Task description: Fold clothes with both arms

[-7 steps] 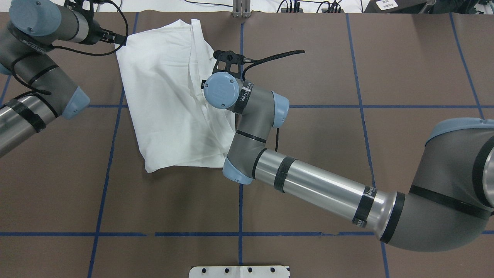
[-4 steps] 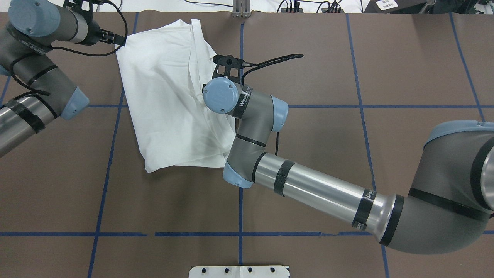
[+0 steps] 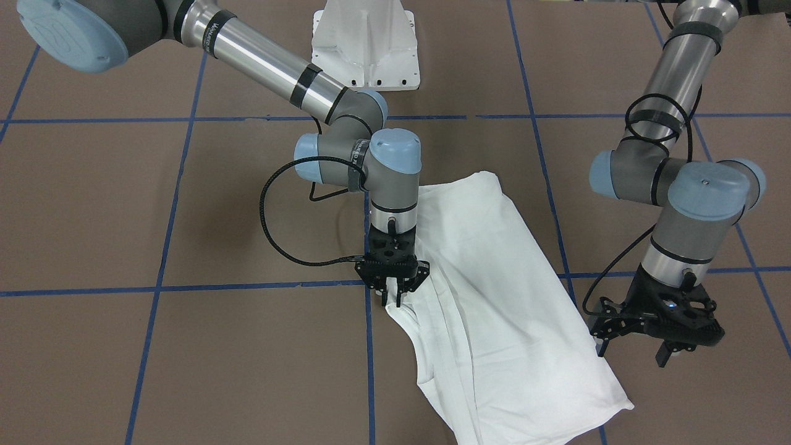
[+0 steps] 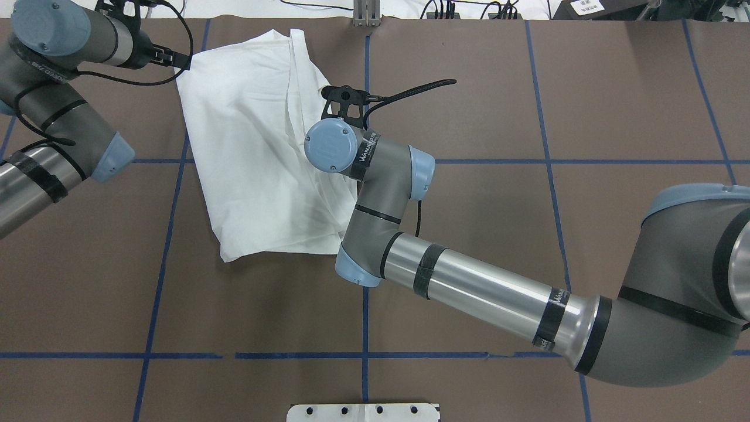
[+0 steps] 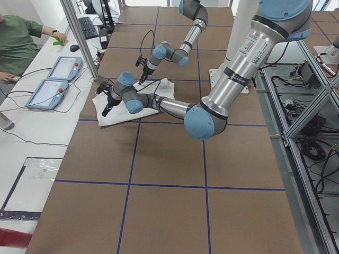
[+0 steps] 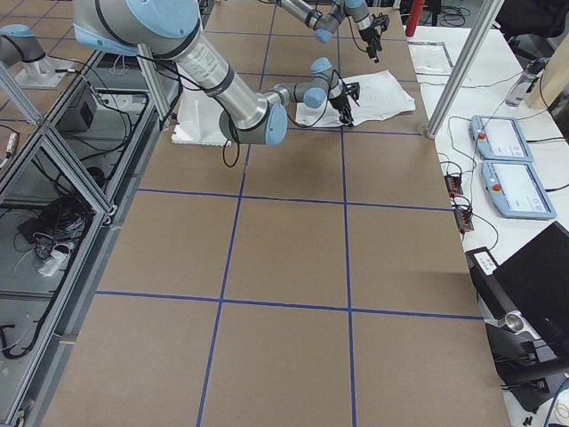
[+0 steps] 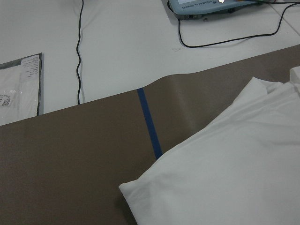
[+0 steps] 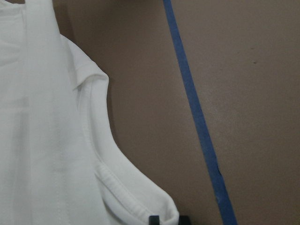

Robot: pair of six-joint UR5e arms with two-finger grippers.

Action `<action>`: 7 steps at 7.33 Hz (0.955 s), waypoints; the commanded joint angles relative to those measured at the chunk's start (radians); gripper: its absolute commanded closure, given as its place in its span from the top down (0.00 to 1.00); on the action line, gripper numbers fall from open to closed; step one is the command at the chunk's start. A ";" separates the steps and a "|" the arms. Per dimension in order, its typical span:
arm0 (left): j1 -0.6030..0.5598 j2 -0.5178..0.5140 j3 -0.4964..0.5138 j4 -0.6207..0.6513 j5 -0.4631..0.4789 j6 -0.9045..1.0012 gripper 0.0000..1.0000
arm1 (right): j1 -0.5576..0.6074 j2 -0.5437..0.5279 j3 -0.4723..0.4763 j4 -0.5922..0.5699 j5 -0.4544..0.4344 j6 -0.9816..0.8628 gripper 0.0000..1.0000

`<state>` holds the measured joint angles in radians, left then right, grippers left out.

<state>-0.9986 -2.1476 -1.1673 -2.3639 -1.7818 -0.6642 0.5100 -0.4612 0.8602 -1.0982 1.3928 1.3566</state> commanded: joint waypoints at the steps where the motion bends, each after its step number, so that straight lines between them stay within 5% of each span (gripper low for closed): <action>1: 0.000 0.000 -0.005 0.000 -0.001 0.000 1.00 | 0.002 0.006 0.034 -0.045 0.003 -0.016 0.00; 2: 0.002 0.008 -0.008 0.000 -0.001 0.000 1.00 | 0.002 0.000 0.061 -0.054 0.008 -0.013 0.00; 3: 0.003 0.012 -0.018 0.000 -0.001 -0.002 1.00 | 0.004 -0.054 0.186 -0.163 0.021 -0.016 0.00; 5: 0.005 0.014 -0.020 0.000 -0.001 -0.002 1.00 | -0.011 -0.307 0.566 -0.285 0.031 -0.013 0.00; 7: 0.005 0.014 -0.022 0.000 -0.001 -0.002 1.00 | -0.057 -0.526 0.799 -0.285 0.015 -0.008 0.00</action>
<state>-0.9941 -2.1340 -1.1880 -2.3639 -1.7825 -0.6657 0.4782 -0.8504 1.5079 -1.3750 1.4171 1.3458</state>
